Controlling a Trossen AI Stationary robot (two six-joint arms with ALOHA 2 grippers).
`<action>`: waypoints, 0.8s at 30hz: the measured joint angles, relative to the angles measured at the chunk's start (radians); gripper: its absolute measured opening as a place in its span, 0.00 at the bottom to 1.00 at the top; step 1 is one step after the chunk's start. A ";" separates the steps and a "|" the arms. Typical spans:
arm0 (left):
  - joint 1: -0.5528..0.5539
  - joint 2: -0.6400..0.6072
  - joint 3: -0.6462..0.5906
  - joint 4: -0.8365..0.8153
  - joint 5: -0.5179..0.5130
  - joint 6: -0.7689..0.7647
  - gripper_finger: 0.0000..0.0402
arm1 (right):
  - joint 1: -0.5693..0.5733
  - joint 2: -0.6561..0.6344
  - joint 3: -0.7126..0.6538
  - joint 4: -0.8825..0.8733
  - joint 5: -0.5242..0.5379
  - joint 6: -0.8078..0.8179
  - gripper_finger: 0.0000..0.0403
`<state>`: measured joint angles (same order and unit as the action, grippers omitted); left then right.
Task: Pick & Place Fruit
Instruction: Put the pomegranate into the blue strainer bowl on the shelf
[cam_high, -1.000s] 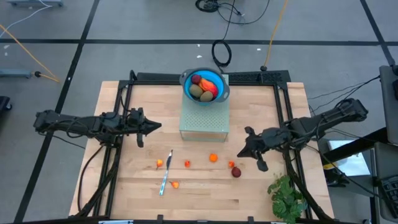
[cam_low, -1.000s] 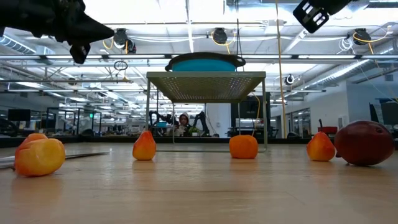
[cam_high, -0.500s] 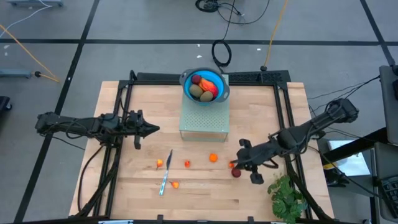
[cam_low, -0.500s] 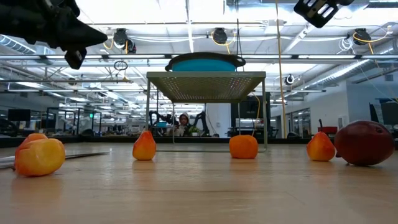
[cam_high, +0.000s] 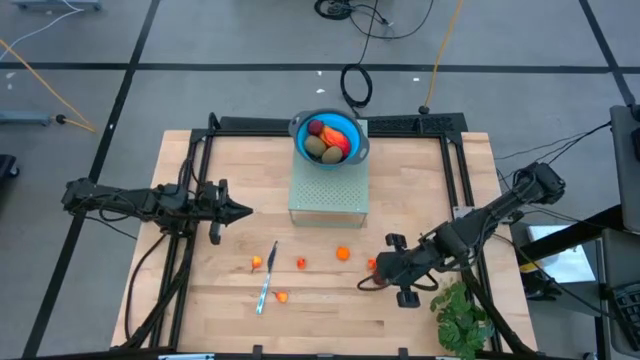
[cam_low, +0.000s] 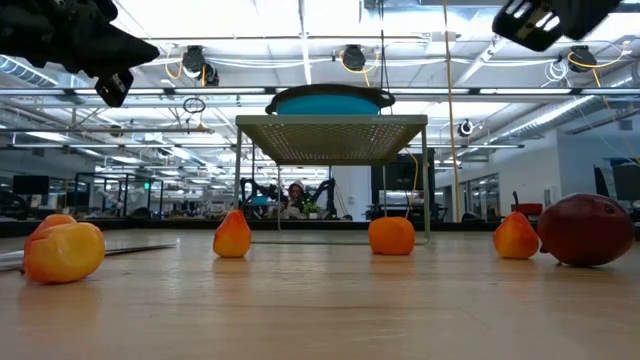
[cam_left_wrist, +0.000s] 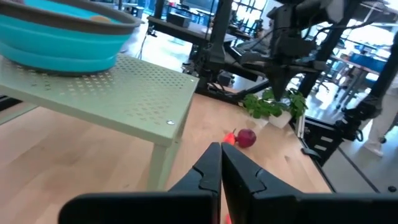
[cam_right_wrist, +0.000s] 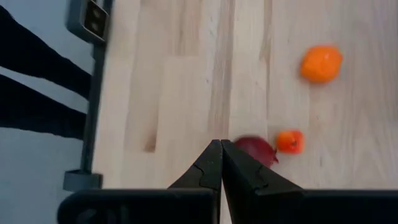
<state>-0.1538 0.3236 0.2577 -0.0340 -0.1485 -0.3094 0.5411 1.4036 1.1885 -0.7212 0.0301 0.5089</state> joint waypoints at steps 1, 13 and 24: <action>-0.006 -0.004 0.000 -0.002 -0.002 0.003 0.03 | 0.000 0.006 0.000 -0.009 0.000 0.006 0.00; -0.052 -0.013 0.000 -0.002 -0.009 0.053 0.03 | -0.012 0.031 0.000 -0.040 -0.032 0.073 0.00; -0.052 -0.012 0.000 0.000 0.011 0.081 0.03 | -0.014 0.031 0.000 -0.094 -0.032 0.086 0.09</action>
<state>-0.2054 0.3115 0.2577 -0.0340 -0.1377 -0.2280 0.5273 1.4349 1.1885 -0.8147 -0.0021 0.5951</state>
